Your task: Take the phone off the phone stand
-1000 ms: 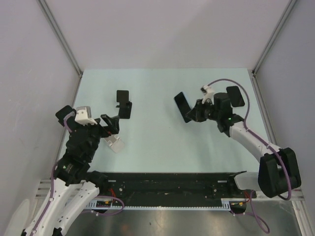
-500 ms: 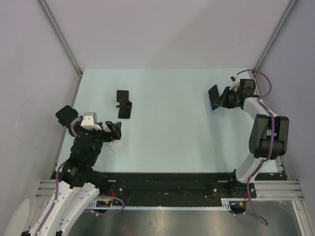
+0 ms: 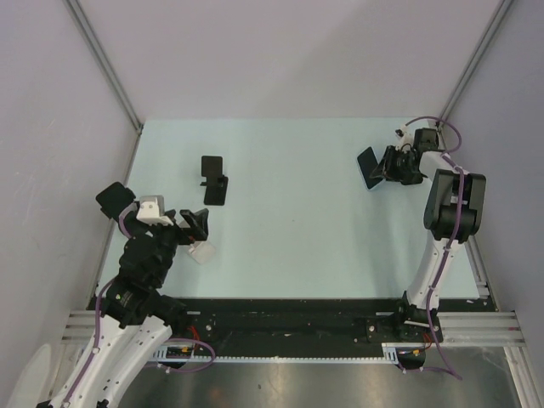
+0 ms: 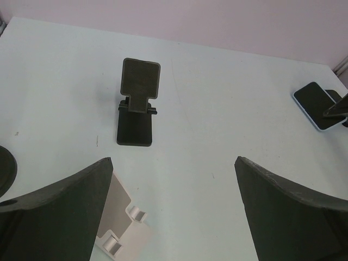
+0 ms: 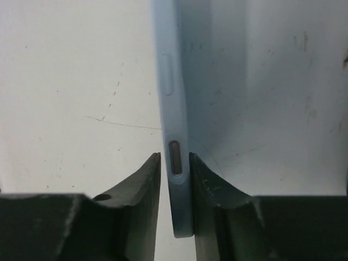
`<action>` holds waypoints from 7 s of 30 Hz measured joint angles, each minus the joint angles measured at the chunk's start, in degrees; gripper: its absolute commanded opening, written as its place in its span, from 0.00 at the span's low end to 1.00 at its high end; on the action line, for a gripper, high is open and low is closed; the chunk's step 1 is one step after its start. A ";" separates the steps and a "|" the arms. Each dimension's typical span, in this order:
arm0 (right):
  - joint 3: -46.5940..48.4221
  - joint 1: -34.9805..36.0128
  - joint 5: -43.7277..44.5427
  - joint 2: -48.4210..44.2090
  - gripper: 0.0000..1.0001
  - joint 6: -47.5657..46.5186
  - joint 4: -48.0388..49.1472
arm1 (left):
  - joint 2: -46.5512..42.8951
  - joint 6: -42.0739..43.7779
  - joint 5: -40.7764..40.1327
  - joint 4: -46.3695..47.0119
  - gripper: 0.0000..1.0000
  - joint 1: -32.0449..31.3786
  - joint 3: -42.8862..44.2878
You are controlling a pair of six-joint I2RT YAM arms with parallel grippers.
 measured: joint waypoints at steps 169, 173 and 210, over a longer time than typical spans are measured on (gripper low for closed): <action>-30.18 17.11 26.03 -60.61 1.00 2.62 -5.51 | 31.78 -23.63 -24.17 -5.95 1.00 4.02 1.55; -30.18 17.44 25.92 -60.65 1.00 2.23 -5.51 | 35.10 -25.00 -23.85 -6.03 0.99 5.14 1.55; -30.27 24.72 28.30 -62.97 1.00 0.96 -5.95 | 59.52 -3.76 -0.39 -5.64 0.41 -0.24 33.05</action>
